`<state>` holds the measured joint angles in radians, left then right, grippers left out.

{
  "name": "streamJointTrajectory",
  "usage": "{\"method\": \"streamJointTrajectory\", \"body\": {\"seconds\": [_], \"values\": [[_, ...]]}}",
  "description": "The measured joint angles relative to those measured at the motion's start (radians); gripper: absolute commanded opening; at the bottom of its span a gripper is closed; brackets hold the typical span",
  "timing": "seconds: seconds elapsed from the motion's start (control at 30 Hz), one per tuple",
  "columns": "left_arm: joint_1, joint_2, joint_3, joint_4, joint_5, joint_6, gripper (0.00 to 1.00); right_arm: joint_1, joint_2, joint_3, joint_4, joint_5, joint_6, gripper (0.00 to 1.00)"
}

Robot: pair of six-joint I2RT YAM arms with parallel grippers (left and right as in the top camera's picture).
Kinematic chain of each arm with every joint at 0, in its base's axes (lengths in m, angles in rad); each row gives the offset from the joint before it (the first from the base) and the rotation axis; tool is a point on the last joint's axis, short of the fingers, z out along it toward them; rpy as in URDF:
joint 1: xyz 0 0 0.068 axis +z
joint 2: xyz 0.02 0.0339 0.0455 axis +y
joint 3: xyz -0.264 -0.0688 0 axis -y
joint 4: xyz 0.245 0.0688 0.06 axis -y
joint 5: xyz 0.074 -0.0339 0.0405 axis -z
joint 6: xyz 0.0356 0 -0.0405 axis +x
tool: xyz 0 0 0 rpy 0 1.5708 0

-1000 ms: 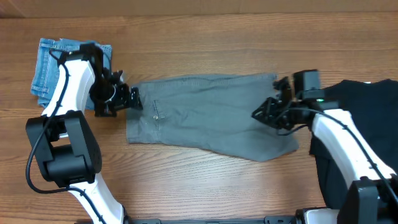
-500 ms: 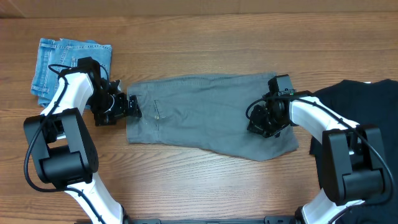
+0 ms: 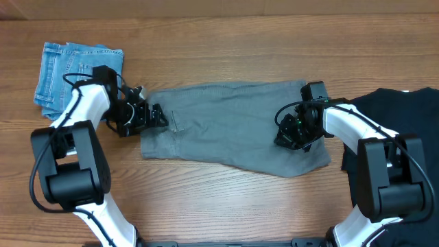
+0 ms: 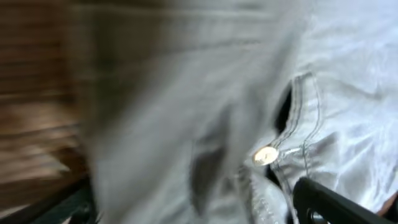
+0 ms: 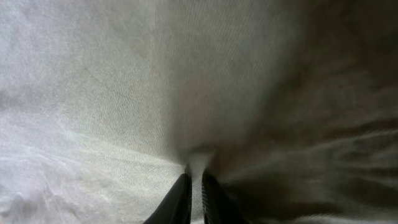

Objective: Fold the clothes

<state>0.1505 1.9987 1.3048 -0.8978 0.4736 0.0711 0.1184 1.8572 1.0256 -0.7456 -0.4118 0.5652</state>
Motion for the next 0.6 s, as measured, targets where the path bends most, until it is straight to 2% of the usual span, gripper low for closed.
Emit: {"method": "streamJointTrajectory", "body": {"seconds": [0.23,0.3,0.33,0.5,0.6], "values": [[-0.021,-0.037,-0.087,0.137,0.045,-0.039,0.76,0.0,0.0,0.0,0.0,0.001,0.0,0.11],[-0.032,-0.037,-0.1,0.162,0.085,-0.045,0.62,0.0,0.0,0.0,0.0,0.001,0.0,0.11],[-0.041,-0.037,-0.106,0.172,0.09,-0.043,0.52,0.0,0.0,0.0,-0.001,0.001,0.0,0.11],[-0.1,-0.011,-0.129,0.204,0.142,-0.048,0.17,-0.001,0.0,0.0,-0.002,0.002,0.0,0.11],[-0.116,-0.001,-0.134,0.198,0.147,-0.05,0.04,-0.001,0.0,0.0,-0.003,0.004,0.0,0.1]]}}
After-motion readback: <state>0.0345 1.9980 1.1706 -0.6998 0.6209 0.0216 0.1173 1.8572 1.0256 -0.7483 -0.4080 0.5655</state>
